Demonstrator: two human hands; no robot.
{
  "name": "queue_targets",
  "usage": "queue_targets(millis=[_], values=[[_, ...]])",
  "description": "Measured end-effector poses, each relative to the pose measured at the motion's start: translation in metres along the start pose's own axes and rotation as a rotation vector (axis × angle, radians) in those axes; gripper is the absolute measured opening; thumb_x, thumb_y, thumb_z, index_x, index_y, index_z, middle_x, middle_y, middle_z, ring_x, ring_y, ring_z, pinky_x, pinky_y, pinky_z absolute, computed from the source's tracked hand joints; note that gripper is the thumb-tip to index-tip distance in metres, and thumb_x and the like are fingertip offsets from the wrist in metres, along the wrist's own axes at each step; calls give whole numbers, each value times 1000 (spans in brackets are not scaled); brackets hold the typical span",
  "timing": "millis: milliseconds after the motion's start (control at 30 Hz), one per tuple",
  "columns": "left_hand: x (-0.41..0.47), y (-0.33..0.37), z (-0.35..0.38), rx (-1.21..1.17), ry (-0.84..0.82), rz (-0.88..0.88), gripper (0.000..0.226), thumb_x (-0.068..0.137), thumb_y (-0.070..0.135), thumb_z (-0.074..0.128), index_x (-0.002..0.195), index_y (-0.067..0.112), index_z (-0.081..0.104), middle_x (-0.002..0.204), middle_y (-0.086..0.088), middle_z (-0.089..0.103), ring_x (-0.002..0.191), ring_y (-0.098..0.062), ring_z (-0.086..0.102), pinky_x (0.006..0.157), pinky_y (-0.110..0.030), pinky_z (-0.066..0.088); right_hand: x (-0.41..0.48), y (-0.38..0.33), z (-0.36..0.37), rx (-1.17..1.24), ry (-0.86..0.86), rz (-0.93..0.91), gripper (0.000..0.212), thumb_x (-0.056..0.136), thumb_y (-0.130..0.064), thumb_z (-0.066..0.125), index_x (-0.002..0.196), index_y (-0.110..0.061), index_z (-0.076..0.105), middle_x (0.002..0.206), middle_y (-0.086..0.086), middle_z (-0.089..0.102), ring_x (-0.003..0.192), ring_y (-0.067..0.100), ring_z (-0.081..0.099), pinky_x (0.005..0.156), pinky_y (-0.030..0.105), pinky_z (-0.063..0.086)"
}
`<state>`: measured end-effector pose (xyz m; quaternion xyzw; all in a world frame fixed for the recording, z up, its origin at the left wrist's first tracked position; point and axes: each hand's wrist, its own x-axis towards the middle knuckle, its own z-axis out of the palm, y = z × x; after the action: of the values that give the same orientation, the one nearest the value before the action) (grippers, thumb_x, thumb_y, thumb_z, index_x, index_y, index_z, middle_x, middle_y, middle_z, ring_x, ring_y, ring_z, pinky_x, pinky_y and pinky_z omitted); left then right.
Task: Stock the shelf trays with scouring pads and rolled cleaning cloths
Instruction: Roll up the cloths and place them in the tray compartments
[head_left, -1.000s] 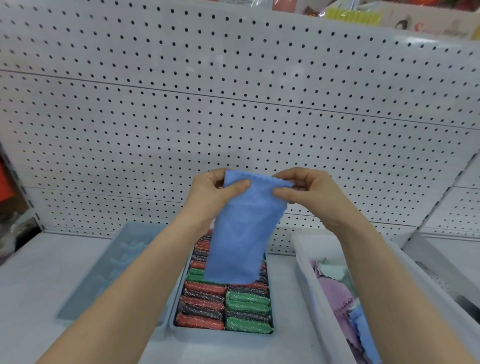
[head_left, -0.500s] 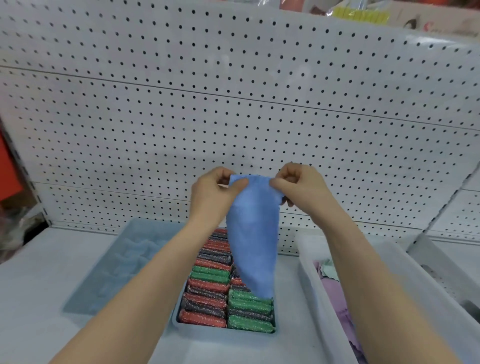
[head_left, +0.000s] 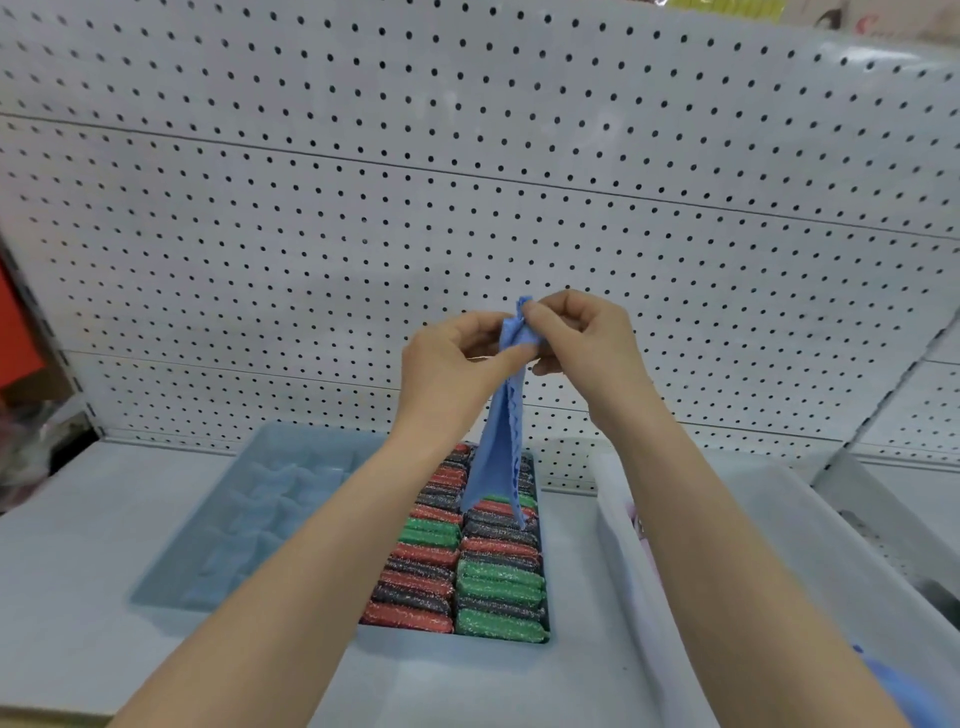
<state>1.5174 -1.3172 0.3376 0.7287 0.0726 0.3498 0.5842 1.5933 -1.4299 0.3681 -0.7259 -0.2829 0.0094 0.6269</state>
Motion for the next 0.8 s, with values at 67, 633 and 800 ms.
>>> queue_targets(millis=[67,633,800], values=[[0,-3,-2,20,31,5,19,83,13,75,97,25,74,86,10,75,84,-2,71,74,-14,53,-1,1,-3,-1,-52,-3,21,95,-24,60,86,-8,70,78,4,75,70,17,72,64,31,57],[-36,-46,-16,-118,-372,-308,22,82,11,75,103,17,71,103,3,75,95,-14,71,82,-29,55,-4,27,-21,326,-270,89,27,88,-8,66,114,-1,65,101,7,72,91,21,69,77,31,56],[-51,-64,-12,-118,-361,-418,17,81,15,76,96,23,73,98,9,76,90,-12,71,75,-26,56,0,37,-22,337,-197,170,33,88,-11,67,118,3,62,102,11,73,90,21,70,76,29,57]])
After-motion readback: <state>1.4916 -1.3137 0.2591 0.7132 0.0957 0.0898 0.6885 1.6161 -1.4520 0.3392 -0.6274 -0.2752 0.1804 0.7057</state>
